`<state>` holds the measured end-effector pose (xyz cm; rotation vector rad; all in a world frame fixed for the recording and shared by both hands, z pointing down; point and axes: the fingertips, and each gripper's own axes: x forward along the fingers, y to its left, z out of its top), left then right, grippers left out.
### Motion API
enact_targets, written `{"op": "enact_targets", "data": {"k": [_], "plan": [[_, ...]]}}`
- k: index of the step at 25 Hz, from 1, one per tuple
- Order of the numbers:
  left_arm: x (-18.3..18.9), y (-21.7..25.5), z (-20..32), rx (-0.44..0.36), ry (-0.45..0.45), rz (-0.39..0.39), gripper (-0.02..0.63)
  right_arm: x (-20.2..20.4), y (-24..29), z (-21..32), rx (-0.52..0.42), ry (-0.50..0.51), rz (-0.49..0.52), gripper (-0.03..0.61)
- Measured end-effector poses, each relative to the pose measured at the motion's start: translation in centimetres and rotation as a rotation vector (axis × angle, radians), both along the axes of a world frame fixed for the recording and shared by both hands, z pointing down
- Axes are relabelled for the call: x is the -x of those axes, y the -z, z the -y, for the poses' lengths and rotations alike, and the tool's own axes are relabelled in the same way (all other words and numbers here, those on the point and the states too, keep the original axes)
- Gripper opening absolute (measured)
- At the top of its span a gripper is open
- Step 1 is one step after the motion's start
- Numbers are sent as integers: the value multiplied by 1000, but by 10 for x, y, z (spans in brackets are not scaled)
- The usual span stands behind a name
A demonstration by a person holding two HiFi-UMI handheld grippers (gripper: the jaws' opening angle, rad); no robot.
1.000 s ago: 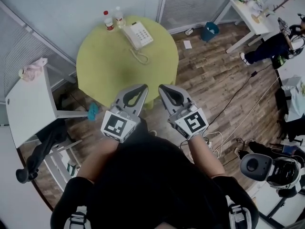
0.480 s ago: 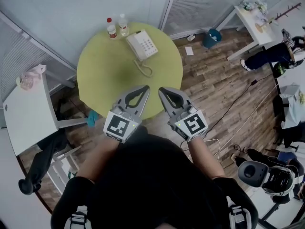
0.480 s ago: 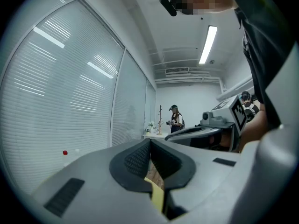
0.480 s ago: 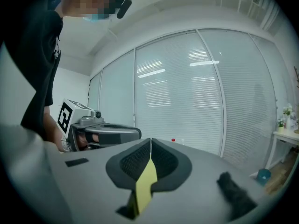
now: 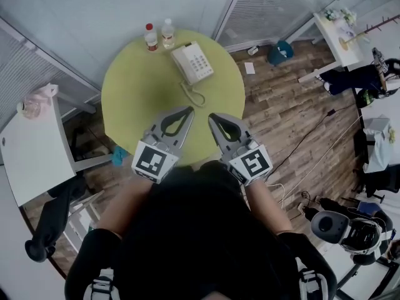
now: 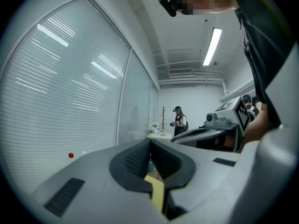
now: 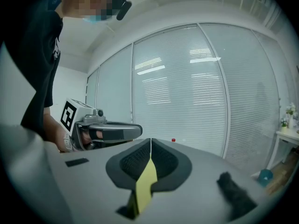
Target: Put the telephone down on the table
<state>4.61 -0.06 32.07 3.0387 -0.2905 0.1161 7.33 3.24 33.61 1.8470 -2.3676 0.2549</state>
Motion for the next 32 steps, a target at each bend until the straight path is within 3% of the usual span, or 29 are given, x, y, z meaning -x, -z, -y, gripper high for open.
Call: {"op": "enact_targets", "data": {"k": [10,26,32], "plan": [[-15,-12,29,20,88,11,12,-20,-5,35,2,86,0,18],[-87,-26,68,55,427,56,12,-107,-28,89,59,412,7,18],[-112,-38,84,77,547,70,12,-139,-66,108,160,487,-6,18]]}}
